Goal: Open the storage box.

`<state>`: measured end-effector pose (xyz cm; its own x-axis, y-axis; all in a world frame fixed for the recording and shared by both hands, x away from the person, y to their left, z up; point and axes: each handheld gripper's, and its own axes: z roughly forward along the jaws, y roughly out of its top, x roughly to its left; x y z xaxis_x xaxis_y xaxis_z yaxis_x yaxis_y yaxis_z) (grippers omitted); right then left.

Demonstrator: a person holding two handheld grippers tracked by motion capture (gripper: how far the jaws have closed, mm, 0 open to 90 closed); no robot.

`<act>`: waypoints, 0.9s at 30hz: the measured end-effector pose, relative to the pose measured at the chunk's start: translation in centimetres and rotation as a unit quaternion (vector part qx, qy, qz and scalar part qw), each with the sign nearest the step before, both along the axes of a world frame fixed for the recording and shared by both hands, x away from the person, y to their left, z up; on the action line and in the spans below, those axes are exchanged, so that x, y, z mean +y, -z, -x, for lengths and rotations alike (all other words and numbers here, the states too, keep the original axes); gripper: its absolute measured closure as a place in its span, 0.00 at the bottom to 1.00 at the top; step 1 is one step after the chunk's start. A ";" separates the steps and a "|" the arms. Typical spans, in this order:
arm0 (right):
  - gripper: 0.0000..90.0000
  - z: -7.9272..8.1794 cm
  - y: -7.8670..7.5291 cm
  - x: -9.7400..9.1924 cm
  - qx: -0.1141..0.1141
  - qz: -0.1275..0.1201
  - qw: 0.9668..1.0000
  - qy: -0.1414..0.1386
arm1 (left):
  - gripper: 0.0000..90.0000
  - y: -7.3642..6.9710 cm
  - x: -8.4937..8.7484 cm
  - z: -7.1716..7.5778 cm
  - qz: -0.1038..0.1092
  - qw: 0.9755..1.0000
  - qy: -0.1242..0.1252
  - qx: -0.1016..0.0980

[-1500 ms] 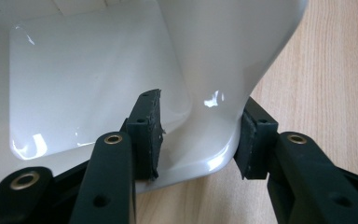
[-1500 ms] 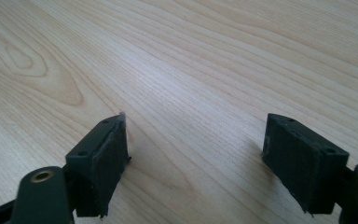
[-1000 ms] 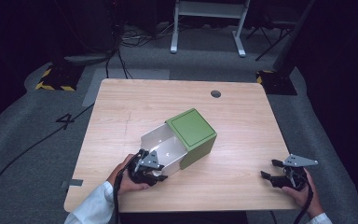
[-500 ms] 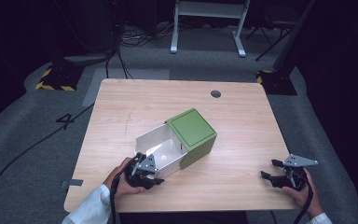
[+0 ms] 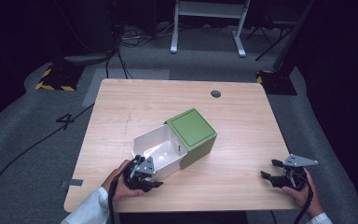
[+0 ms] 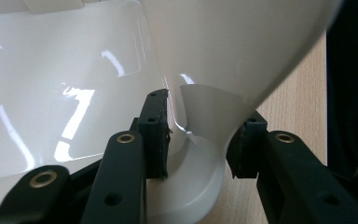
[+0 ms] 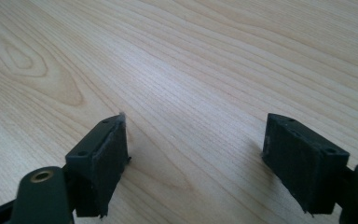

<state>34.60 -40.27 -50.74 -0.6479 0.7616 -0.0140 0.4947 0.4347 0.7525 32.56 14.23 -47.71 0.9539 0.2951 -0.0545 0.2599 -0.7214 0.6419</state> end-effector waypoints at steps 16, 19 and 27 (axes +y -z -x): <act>0.24 0.0 0.0 0.0 0.000 0.000 1.000 0.000 | 0.27 -3.0 1.3 0.8 0.060 0.995 -0.057 -0.052; 0.24 0.0 0.0 0.0 0.000 0.000 1.000 0.000 | 0.24 -3.7 2.0 1.2 0.060 0.993 -0.074 -0.070; 0.24 0.0 0.0 0.0 0.000 0.000 1.000 0.000 | 0.22 -4.8 4.0 2.1 0.063 0.986 -0.111 -0.107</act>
<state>34.60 -40.28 -50.73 -0.6475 0.7620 -0.0142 0.4952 0.4348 0.7522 30.50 18.19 -42.96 0.8603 0.5015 0.0914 0.2508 -0.5725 0.7806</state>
